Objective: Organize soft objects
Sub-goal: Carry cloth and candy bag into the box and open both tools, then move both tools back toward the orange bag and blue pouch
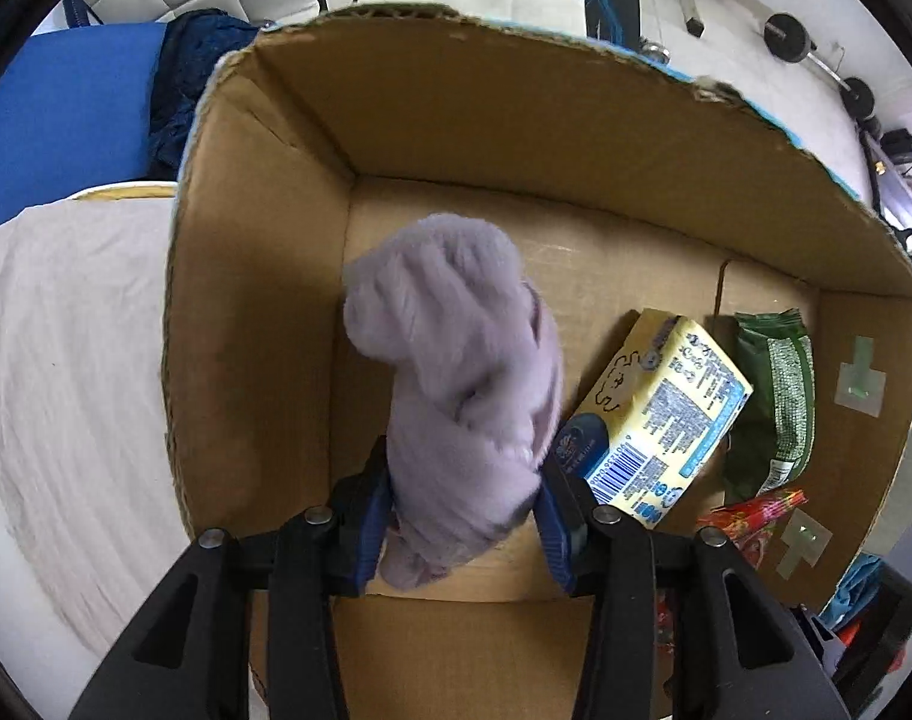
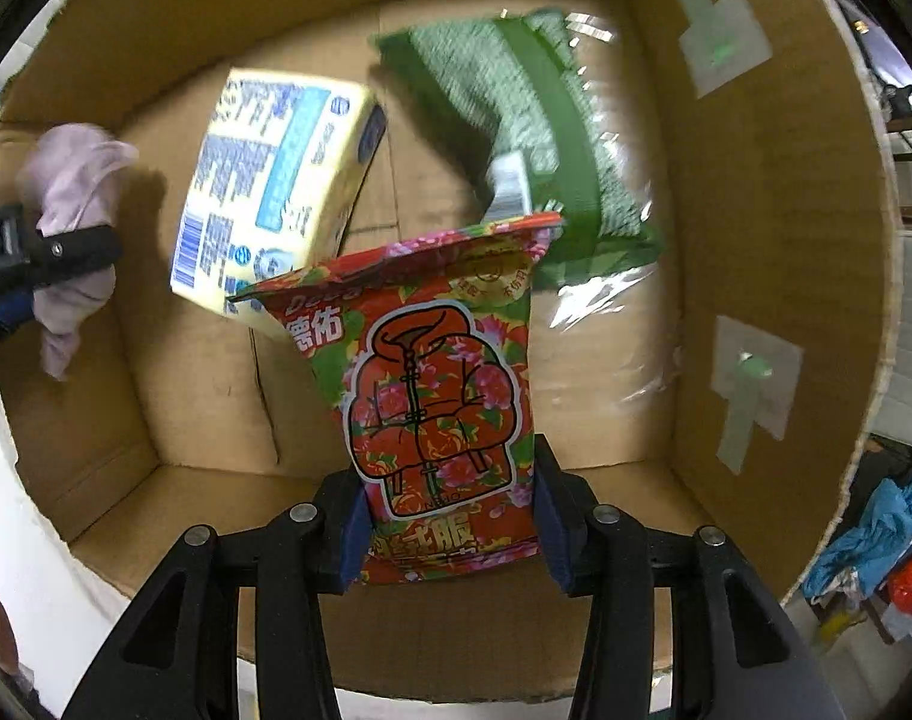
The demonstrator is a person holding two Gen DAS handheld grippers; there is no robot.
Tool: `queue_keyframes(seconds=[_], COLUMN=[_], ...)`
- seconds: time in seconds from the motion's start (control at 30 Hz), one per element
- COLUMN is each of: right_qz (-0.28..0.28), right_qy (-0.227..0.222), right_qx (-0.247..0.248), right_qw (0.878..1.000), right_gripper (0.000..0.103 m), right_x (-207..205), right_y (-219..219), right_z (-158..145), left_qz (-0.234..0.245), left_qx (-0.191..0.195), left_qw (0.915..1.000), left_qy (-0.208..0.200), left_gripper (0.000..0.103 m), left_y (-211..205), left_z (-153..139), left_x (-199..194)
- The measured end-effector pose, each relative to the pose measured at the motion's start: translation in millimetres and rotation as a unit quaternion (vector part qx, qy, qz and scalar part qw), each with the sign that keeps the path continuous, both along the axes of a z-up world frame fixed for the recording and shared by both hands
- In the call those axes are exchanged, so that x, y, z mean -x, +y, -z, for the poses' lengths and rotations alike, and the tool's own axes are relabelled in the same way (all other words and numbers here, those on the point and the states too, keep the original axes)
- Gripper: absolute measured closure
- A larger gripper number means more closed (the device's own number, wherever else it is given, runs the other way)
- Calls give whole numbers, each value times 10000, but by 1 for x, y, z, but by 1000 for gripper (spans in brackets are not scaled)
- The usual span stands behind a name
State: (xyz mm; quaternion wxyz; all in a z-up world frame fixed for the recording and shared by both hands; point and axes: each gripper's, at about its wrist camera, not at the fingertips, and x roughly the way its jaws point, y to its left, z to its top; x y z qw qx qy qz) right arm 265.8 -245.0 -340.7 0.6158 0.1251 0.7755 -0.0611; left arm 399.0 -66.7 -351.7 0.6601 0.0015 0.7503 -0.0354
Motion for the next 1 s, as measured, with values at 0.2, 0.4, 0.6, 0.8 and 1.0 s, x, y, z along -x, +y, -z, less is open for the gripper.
queue_keyframes(seconds=[0.2,0.4,0.6,0.8,1.0], right_qz=[-241,-254,-208,-282,-393], right_qy=[-214,-344,-630,-920,-1291], right_qx=[198,248,237,372,503], right_qw=[9993,9988,9975,9947,9896], right_gripper=[27,26,0,0,0], right_x=[0,-2,7,21,38], right_y=[10,10,9,10,13], right_z=[-13,-32,-44,-68,-99], left_qz=[-116,-31,61,127,110], left_qx=[57,2,49,-5,43], left_qw=[9999,9995,9980,9946,9891], left_qy=[-83,-304,-627,-1028,-1471], left_gripper=[43,43,10,6,5], left_y=[4,6,16,19,21], left_z=[-11,-30,-54,-74,-103], left_x=[2,15,28,54,84])
